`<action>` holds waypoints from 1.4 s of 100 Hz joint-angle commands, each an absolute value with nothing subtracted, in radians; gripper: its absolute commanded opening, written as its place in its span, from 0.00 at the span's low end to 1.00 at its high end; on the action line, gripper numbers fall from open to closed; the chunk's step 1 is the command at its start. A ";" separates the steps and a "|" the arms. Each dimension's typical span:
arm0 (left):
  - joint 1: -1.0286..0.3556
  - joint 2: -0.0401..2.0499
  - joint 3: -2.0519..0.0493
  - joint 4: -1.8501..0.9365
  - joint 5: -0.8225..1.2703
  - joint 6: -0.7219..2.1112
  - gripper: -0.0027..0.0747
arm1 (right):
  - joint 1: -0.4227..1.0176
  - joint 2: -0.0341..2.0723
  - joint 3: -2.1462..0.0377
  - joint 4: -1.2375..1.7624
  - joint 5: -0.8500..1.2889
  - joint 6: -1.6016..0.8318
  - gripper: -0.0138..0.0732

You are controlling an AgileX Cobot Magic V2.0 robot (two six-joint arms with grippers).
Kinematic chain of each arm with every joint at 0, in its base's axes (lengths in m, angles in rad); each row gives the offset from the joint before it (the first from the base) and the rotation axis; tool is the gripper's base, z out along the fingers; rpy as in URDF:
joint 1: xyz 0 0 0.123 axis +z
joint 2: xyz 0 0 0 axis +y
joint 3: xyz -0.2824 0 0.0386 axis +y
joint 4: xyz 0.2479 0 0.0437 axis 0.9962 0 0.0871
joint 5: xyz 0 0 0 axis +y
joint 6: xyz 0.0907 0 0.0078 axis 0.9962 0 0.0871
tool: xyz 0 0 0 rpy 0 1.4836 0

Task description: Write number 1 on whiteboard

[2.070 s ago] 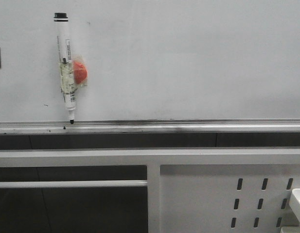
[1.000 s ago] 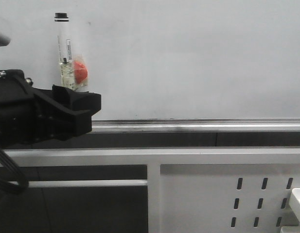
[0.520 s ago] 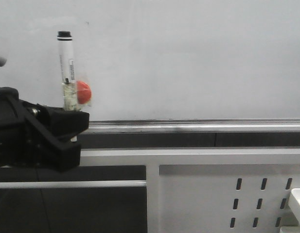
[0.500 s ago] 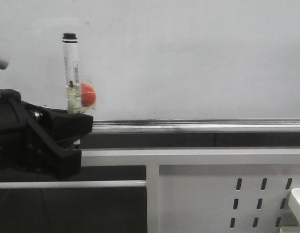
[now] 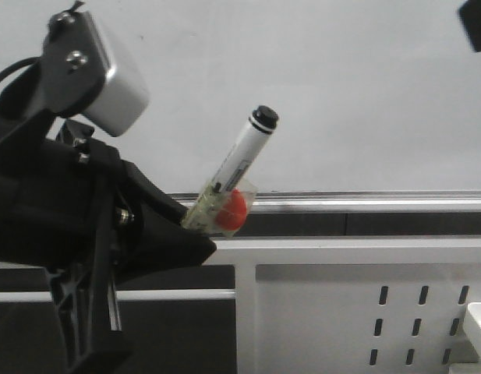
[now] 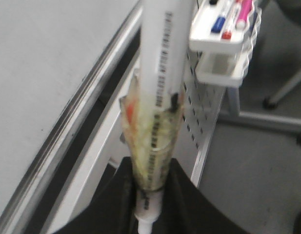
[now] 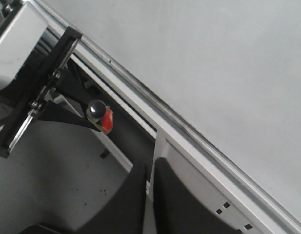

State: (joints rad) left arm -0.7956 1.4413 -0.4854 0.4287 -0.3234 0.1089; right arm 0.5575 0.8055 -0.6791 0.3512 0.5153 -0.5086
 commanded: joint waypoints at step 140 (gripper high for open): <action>-0.849 1.154 -0.635 0.554 0.036 0.111 0.02 | 0.829 1.212 -0.910 0.225 0.217 -0.565 0.07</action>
State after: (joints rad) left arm -0.8417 1.1774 -0.6031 0.5546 0.0879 0.1151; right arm 0.8293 1.2322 -0.8747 0.2276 0.2911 -0.5552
